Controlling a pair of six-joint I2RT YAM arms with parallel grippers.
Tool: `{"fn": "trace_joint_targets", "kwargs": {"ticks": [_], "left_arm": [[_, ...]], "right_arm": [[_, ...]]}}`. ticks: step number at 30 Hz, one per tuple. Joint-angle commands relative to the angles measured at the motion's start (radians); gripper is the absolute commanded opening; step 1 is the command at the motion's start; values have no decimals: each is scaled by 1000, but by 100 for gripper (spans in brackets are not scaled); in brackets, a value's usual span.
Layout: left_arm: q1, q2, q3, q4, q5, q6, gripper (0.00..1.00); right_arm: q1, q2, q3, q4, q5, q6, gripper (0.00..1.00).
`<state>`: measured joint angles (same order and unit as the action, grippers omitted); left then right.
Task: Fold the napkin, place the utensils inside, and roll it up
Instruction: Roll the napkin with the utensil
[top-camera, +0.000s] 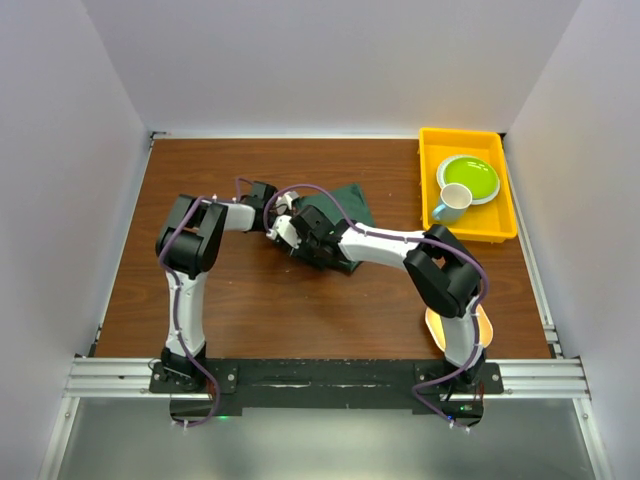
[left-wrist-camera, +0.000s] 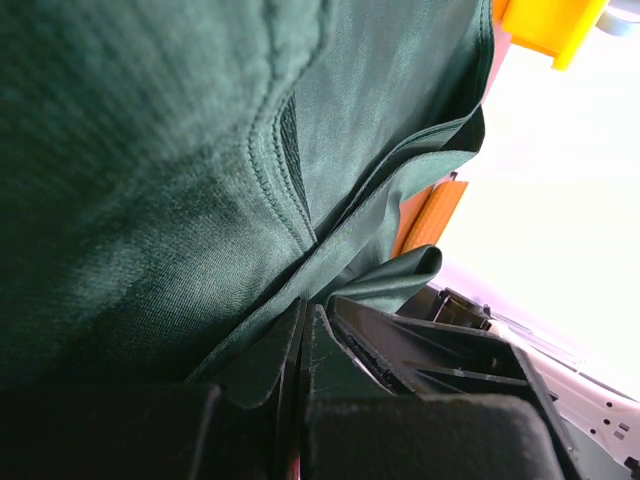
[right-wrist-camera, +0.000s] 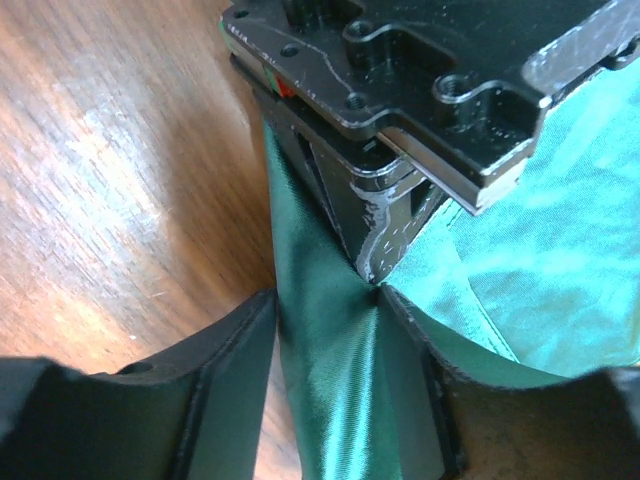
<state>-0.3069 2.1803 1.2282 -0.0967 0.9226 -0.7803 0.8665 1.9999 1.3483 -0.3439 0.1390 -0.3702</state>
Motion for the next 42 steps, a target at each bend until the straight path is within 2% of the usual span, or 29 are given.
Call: {"fn": "trace_joint_targets", "kwargs": {"ticks": [1,5,9,12,21,26,28,32,36,41,42], "left_arm": [[12,76,-12,-143,-137,78,0],[20,65,16,-158,-126,87,0],[31,42,28,-147,-111,81,0],[45,15,50,-155,-122,75,1],[176,-221,47,-43,-247,-43,26],[232,-355,31,-83,-338,-16,32],[230,-395,27,-150,-387,-1,35],[220,-456,-45,-202,-410,-37,38],[149,-504,-94,-294,-449,-48,39],[74,-528,-144,-372,-478,-172,41],[51,-531,-151,-382,-488,-187,45]], "right_arm": [[-20,106,-72,-67,5,30,47],[-20,126,-69,-76,21,40,39],[-20,145,-40,-107,-7,47,26],[-20,154,-32,-119,-25,51,21],[-23,146,-8,-158,-137,96,10],[-57,137,12,-167,-290,142,8],[-70,134,23,-167,-335,169,7],[-144,119,9,-106,-552,273,7],[-201,128,-4,-58,-718,347,5],[-277,158,-23,20,-909,471,5],[-288,166,-20,26,-959,485,5]]}}
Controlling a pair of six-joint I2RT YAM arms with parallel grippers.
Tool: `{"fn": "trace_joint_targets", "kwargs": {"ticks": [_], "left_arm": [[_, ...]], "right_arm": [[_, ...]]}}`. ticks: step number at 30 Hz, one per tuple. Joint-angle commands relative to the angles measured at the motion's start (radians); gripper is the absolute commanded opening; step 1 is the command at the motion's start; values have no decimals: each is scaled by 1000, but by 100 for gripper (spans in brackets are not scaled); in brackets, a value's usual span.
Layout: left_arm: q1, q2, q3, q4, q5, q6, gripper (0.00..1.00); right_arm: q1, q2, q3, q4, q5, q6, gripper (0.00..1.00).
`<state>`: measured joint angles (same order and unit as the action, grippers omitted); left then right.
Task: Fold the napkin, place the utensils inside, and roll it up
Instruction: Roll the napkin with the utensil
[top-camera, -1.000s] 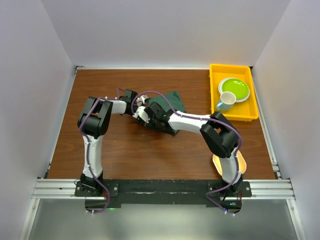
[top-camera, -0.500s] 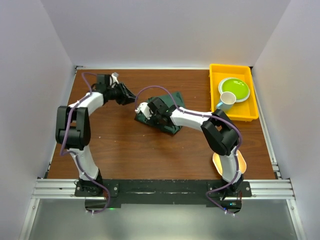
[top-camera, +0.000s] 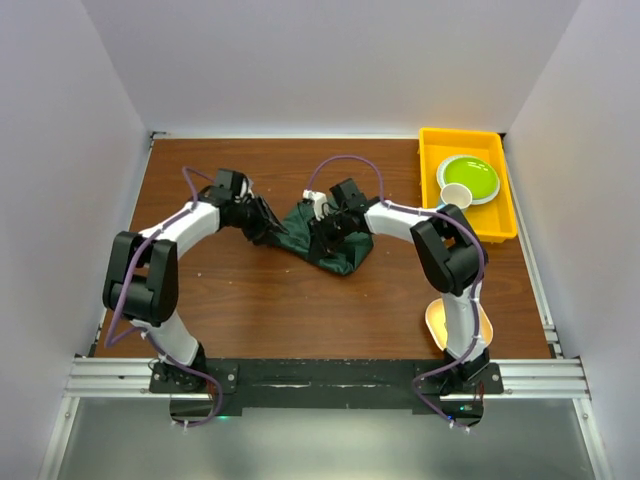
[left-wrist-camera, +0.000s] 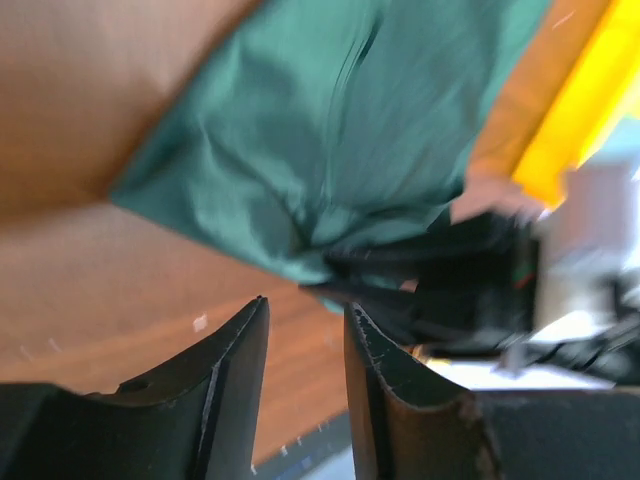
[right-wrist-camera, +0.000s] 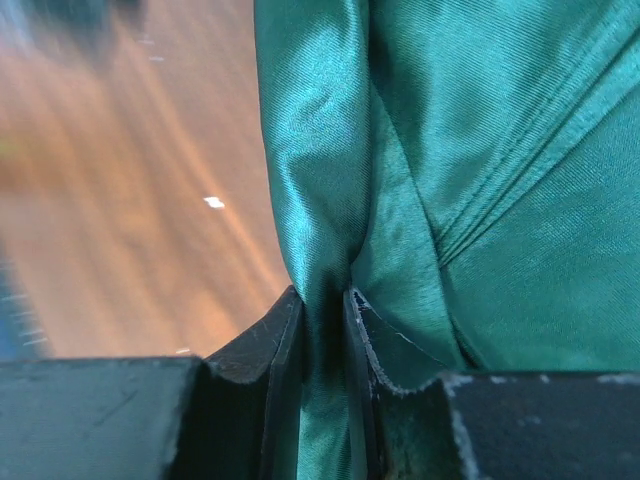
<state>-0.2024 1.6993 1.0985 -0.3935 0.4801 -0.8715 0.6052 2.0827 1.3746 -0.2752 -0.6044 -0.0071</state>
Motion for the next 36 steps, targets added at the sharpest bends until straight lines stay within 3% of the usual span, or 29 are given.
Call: {"fn": "trace_joint_targets", "kwargs": {"ticks": [1,8,13,19,27,32,36], "left_arm": [[-63,-49,-28,-93,-55,-137,52],[-88,-10,-100,-44,-9,-294,79],[-104,-9,-147,-7,8,-438,81],[-153,91,-100,-22,3,-538,82],[-169,154,-115,-7,-58,-665,70],[-170,166,-161,21,-95,-710,51],[-170,184,-172,59,-100,-730,41]], "right_arm": [[-36,97,-48,-33,-234,139,4],[-91,119,-66,51,-302,222,5],[-96,120,-65,77,-308,231,5],[-96,114,-78,90,-311,229,5],[-96,97,-95,80,-290,200,5],[-94,86,-94,71,-282,196,5],[-94,71,-103,74,-271,199,6]]}}
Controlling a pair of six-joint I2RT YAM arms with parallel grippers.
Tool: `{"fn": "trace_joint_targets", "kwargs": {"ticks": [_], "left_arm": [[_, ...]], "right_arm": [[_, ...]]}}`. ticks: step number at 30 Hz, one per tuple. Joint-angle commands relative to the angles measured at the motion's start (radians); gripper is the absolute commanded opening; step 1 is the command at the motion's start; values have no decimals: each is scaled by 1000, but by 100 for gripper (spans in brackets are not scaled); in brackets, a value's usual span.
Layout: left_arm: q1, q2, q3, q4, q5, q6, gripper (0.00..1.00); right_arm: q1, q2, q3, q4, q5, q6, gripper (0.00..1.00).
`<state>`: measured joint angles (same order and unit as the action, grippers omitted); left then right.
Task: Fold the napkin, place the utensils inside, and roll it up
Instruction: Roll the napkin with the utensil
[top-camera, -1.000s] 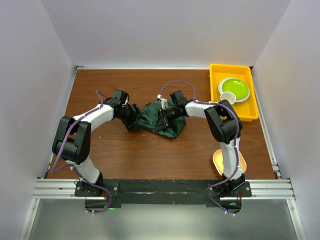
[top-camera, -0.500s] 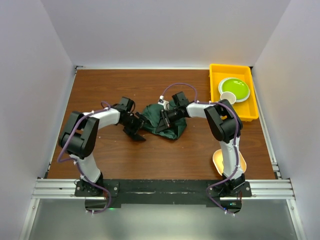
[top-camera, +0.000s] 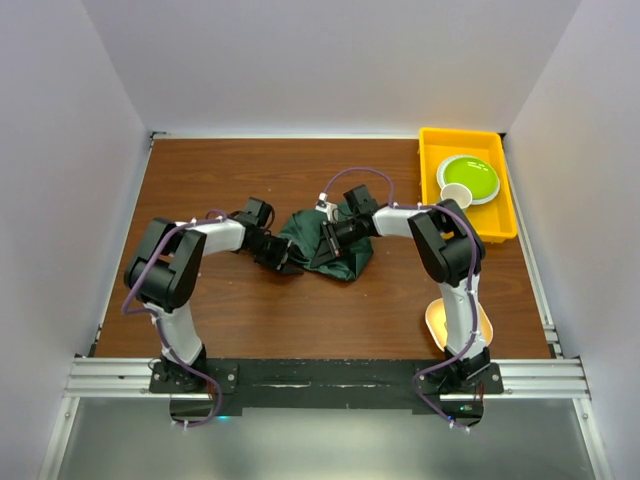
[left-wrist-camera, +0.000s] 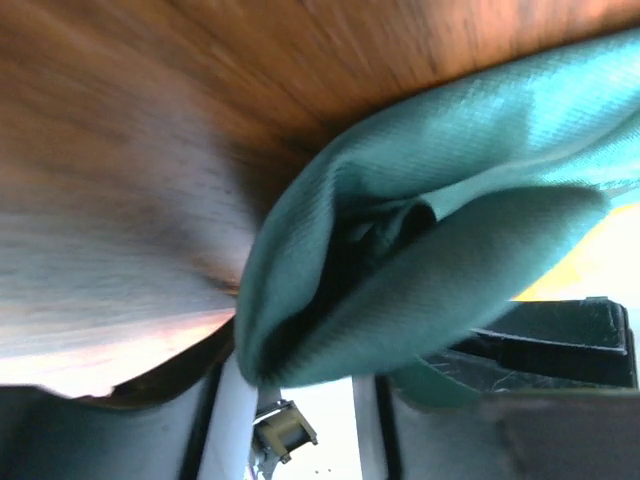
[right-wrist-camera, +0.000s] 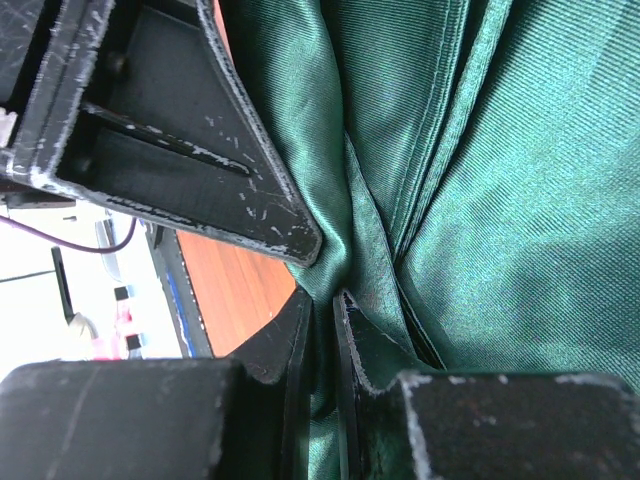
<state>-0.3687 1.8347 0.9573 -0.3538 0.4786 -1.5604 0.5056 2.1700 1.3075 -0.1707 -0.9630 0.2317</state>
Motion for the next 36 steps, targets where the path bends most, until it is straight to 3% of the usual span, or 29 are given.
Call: {"fn": "trace_joint_targets", "kwargs": {"ticks": [1,3,4,8,10,17,24,30,36], "left_arm": [[-4,64,-10,10,-103,-35,38],[-3,75,6,-4,-113,-27,27],[-3,86,15,-1,-113,-29,16],[-4,94,43,-25,-101,-20,1],[-4,81,49,-42,-100,-17,0],[-16,43,64,-114,-98,25,0],[-18,31,93,-158,-109,62,0],[-18,23,104,-186,-104,71,0],[-18,14,121,-201,-100,72,0]], "right_arm": [[5,-19,-39,-29,90,-38,6],[7,-22,-40,-32,90,-40,6],[8,-22,-39,-36,92,-42,7],[20,-39,-21,-97,122,-78,12],[24,-58,-11,-125,165,-95,17],[69,-200,48,-249,317,-161,60],[148,-306,52,-277,513,-274,81],[295,-329,35,-247,791,-436,82],[378,-303,33,-204,1006,-528,75]]}}
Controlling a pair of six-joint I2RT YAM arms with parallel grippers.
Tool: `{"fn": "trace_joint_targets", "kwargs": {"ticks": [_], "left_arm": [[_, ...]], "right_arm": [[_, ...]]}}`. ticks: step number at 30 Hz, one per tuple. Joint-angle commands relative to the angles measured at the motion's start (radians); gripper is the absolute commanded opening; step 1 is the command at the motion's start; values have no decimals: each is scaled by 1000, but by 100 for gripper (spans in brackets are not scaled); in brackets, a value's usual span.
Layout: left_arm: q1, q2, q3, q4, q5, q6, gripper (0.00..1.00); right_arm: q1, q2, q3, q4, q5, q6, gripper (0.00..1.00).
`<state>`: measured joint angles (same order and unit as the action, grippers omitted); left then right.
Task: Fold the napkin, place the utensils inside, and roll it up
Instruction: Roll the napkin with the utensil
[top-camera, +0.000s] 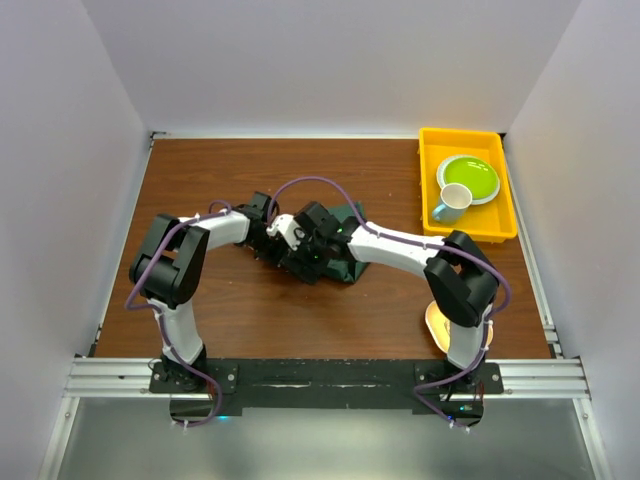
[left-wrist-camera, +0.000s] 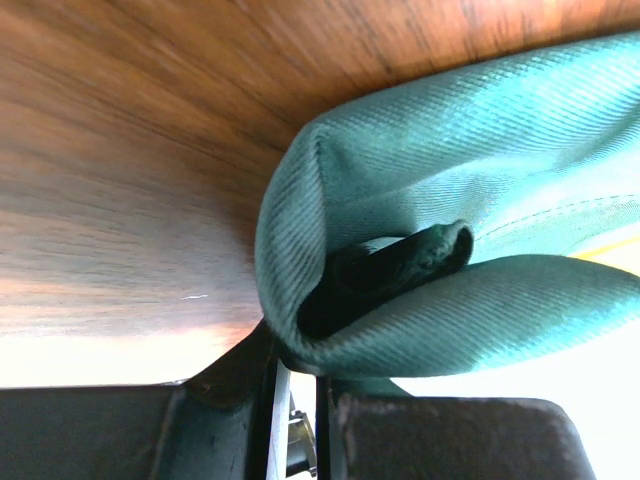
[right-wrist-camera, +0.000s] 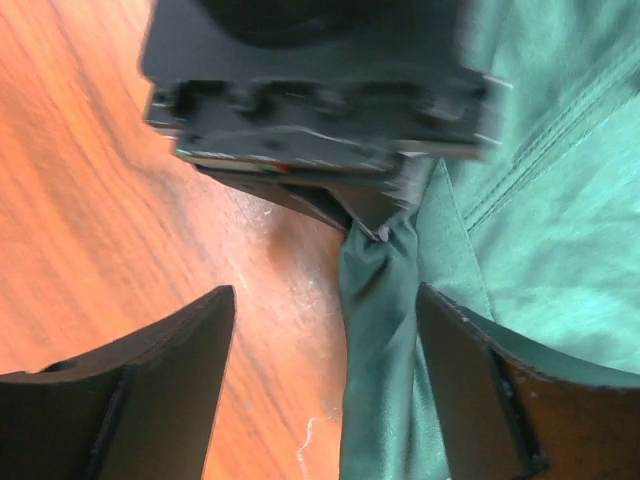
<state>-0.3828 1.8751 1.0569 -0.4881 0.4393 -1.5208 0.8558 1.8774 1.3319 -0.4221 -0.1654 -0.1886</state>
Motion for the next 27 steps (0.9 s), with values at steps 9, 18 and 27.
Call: {"fn": "trace_joint_targets", "kwargs": {"ticks": [9,18,27], "left_arm": [[-4,-28,22,-66,-40,33,0],[-2,-31,25,-49,-25,24,0],[7,-67,5,-7,-14,46,0]], "right_arm": [[65,51,-14,62,260,-123,63],[77,84,-28,92,202,-81,60],[77,140,-11,75,279,40,19]]}}
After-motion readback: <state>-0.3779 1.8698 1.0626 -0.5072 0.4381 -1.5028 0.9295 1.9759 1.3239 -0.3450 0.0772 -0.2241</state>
